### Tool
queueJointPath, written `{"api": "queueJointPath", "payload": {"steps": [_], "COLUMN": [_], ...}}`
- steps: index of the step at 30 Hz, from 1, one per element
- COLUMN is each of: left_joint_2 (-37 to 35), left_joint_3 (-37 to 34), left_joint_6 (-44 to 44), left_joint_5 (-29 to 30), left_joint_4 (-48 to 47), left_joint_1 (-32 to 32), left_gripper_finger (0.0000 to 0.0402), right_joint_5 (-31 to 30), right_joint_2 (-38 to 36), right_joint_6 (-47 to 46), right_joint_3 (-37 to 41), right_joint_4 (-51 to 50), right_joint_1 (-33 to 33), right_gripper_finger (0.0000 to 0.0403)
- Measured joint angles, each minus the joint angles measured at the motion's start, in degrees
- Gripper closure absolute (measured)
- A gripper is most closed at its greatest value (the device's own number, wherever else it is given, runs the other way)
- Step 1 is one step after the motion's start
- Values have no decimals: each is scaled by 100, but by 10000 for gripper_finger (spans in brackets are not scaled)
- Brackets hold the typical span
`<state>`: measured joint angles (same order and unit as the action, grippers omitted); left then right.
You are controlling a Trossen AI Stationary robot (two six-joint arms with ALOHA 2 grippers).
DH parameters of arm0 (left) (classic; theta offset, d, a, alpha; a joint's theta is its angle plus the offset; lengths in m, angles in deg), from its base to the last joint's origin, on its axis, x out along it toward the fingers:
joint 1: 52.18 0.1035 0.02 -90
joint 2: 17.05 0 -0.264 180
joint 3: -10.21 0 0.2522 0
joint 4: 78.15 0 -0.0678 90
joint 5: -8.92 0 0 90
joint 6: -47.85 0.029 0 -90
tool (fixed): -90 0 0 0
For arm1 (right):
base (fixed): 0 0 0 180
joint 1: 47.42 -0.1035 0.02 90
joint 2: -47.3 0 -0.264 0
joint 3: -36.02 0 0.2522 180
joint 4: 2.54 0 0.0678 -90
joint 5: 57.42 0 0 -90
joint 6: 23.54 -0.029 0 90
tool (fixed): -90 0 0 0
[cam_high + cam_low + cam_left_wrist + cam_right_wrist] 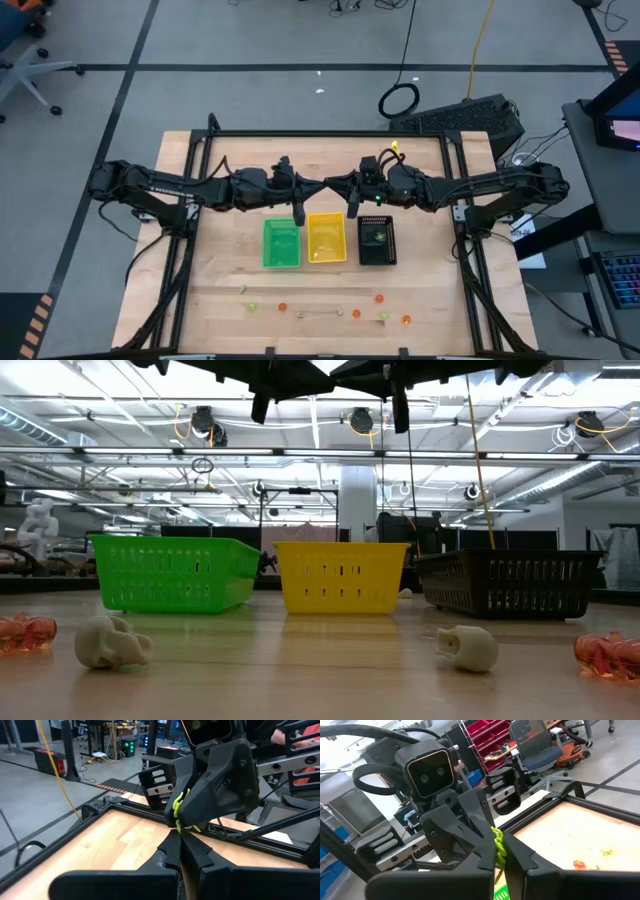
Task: Sort Halloween decoration
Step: Put the green spider toy into the black basket
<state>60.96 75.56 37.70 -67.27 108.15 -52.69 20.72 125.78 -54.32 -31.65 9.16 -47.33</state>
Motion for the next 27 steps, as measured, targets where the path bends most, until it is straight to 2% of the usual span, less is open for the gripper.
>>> {"api": "queueJointPath", "payload": {"steps": [3, 5, 8, 11, 16, 20, 27], "left_joint_2": [0, 0, -1, -36, -231, -386, -691], "left_joint_3": [0, 0, 0, -2, -2, -2, -7], "left_joint_6": [-284, -289, -320, -722, -1771, -2322, -2551], "left_joint_5": [-33, 26, 26, -28, -614, -1024, -1031], "left_joint_4": [25, 30, 31, 24, 32, -11, -649], "left_joint_1": [-4, -30, -10, -11, -11, -11, 14], "left_gripper_finger": [387, 359, 296, 225, 140, 121, 119], "right_joint_5": [11, 13, 20, 45, 164, 166, 165], "right_joint_2": [-2, -2, -31, -187, -730, -1205, -1880], "right_joint_6": [0, -1, -13, -195, -298, -473, -916], "right_joint_3": [0, 0, 0, 0, 0, -1, -2], "right_joint_4": [2, 2, -18, -106, -622, -1437, -2704], "right_joint_1": [0, 0, -2, -4, -4, -4, -103], "right_gripper_finger": [399, 400, 401, 401, 402, 402, 403]}}
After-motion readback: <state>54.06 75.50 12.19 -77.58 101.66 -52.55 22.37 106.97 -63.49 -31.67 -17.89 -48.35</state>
